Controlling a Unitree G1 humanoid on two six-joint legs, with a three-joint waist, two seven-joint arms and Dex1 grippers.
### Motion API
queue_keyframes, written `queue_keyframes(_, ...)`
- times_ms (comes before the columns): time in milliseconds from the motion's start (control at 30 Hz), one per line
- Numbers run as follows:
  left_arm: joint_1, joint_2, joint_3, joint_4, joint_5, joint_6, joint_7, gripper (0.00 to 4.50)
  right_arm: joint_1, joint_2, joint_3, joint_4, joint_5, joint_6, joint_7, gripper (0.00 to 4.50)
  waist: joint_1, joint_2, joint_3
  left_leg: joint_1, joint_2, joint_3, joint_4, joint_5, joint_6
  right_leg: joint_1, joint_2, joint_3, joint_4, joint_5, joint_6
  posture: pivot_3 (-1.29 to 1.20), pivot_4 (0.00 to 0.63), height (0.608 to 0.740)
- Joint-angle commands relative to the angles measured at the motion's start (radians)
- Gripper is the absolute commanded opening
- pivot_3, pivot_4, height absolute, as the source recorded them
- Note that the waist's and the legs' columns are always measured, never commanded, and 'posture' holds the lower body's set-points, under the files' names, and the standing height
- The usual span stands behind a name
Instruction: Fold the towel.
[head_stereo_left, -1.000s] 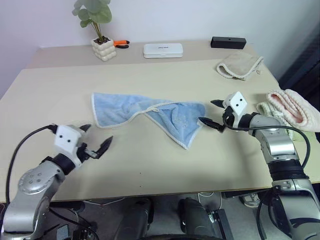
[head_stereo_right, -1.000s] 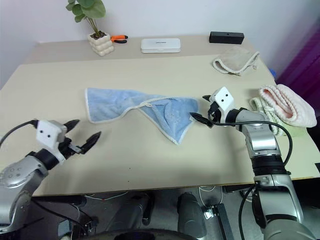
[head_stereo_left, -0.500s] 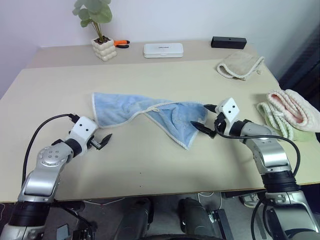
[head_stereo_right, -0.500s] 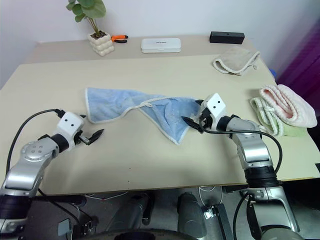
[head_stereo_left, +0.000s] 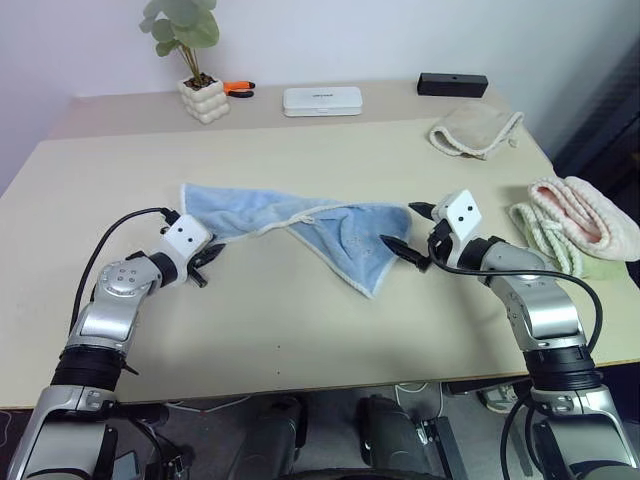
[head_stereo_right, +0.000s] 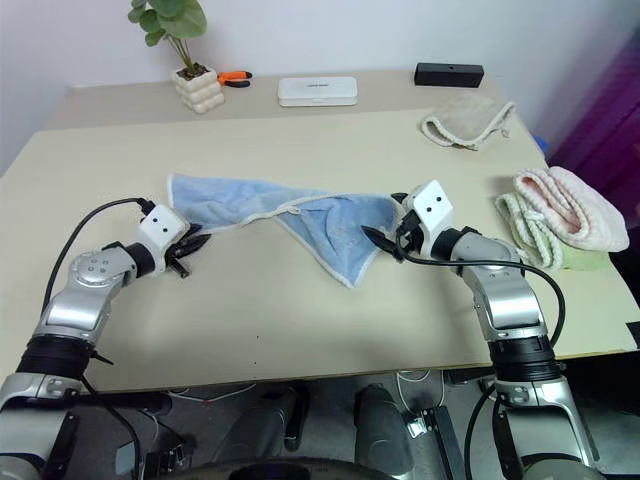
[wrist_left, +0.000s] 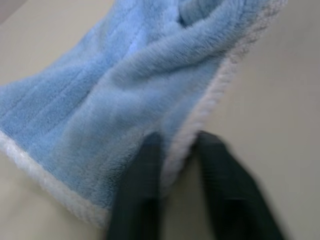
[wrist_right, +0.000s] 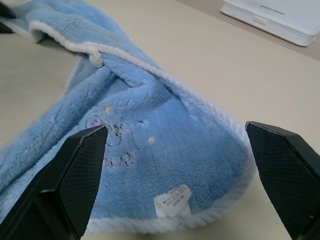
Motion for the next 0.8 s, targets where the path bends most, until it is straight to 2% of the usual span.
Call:
queue_keyframes(33,0.026,0.014,0.034,-0.006,0.014,-0.008,0.029,0.02,-0.043,-0.020,-0.020,-0.003,-0.003,-0.011,-0.006,4.50,-0.001,0.000,0.000,0.000,0.000,0.000,0.000,0.000,0.000,0.000,0.000,0.000,0.000,0.000,0.000,0.00,0.150,0.740)
queue_keyframes(300,0.157,0.014,0.122,-0.208,-0.028,0.021,0.063,0.02,-0.235,-0.051,0.051,0.288,-0.122,-0.091,0.011,4.50,0.000,0.000,0.000,0.000,0.000,0.002,0.000,0.000,0.000,-0.001,0.000,0.002,0.000,0.000,0.000,0.00,0.150,0.740)
queue_keyframes(567,0.302,0.010,0.206,-0.422,-0.076,0.093,0.073,0.02,-0.520,-0.008,0.131,0.840,-0.225,-0.285,0.086,4.50,0.000,0.000,0.000,0.000,0.000,0.004,0.000,0.000,0.000,-0.001,0.000,0.003,0.000,0.000,0.000,0.00,0.150,0.740)
queue_keyframes(633,0.329,0.012,0.214,-0.457,-0.081,0.107,0.070,0.00,-0.565,0.007,0.141,0.929,-0.248,-0.321,0.089,3.96,-0.004,0.000,0.000,0.000,0.000,0.004,0.000,0.000,0.000,-0.001,0.000,0.003,0.000,0.000,0.000,0.00,0.150,0.740)
queue_keyframes(700,0.343,0.013,0.219,-0.478,-0.083,0.119,0.070,0.00,-0.592,0.015,0.142,0.985,-0.261,-0.347,0.095,3.20,-0.003,0.000,0.000,0.000,0.000,0.004,-0.001,0.000,0.000,-0.001,0.000,0.003,0.000,0.000,0.000,0.00,0.150,0.740)
queue_keyframes(800,0.358,0.013,0.225,-0.513,-0.088,0.150,0.071,0.00,-0.619,0.024,0.135,1.014,-0.252,-0.354,0.142,1.55,-0.002,0.000,0.001,0.000,0.000,0.004,-0.001,0.000,0.000,-0.001,0.001,0.003,0.000,0.000,0.000,0.00,0.150,0.740)
